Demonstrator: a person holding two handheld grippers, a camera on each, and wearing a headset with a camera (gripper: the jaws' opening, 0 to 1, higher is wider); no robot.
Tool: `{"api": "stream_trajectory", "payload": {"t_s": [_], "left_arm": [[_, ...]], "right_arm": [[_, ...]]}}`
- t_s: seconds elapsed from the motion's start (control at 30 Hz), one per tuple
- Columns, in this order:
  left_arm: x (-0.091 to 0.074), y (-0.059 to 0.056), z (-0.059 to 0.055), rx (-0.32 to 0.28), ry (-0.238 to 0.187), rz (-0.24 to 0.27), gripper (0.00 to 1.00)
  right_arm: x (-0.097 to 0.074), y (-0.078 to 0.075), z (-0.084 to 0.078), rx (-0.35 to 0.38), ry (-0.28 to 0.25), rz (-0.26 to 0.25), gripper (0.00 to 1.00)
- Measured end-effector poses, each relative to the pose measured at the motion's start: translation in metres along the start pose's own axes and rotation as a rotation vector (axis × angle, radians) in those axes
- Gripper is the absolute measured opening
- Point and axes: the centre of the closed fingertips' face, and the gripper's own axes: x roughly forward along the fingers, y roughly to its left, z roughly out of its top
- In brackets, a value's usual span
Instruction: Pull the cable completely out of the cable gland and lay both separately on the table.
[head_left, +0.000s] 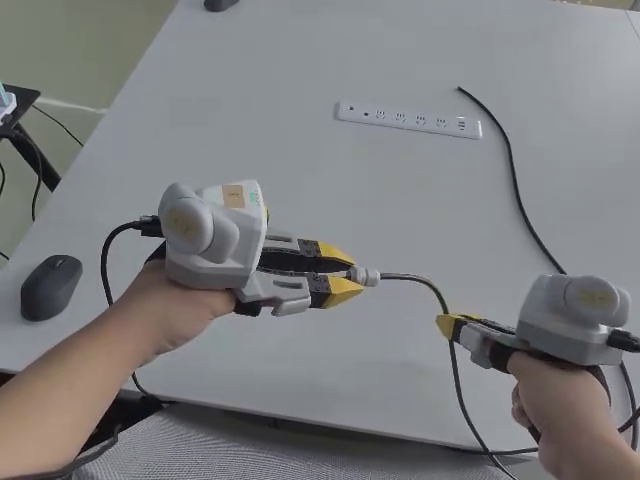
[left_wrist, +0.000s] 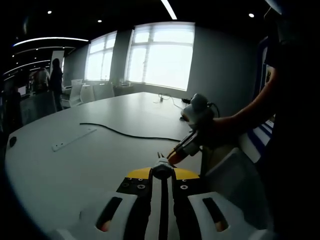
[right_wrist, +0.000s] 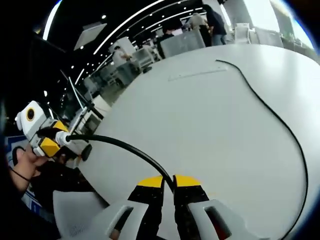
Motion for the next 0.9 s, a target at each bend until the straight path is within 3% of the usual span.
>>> {"api": "stream_trajectory", "payload": {"t_s": [0.43,0.5,0.73,0.8,0.9], "left_arm": [[0.0,-0.001,0.001,0.008,-0.001,-0.002,0.15],[0.0,-0.001,0.002,0.009,-0.004,-0.003,0.15],[0.001,-0.001,0.002,0.01,-0.004,-0.003,0.15],[0.001,-0.002,0.002,0.009,-0.007,-0.005,0.15],[0.003,-0.002,0.001,0.009,-0.004,-0.004,0.15]], "right_arm": [[0.002,0.006,-0.008,0.114,0.01,0.001,0.02],[0.003,0.004,-0.012,0.155,0.014,-0.004,0.02],[0.0,-0.01,-0.018,0.178,0.017,-0.026,0.02],[-0.001,-0.014,-0.022,0.241,0.022,-0.03,0.02],[-0.001,-0.015,-0.023,0.227,0.023,-0.036,0.02]]}}
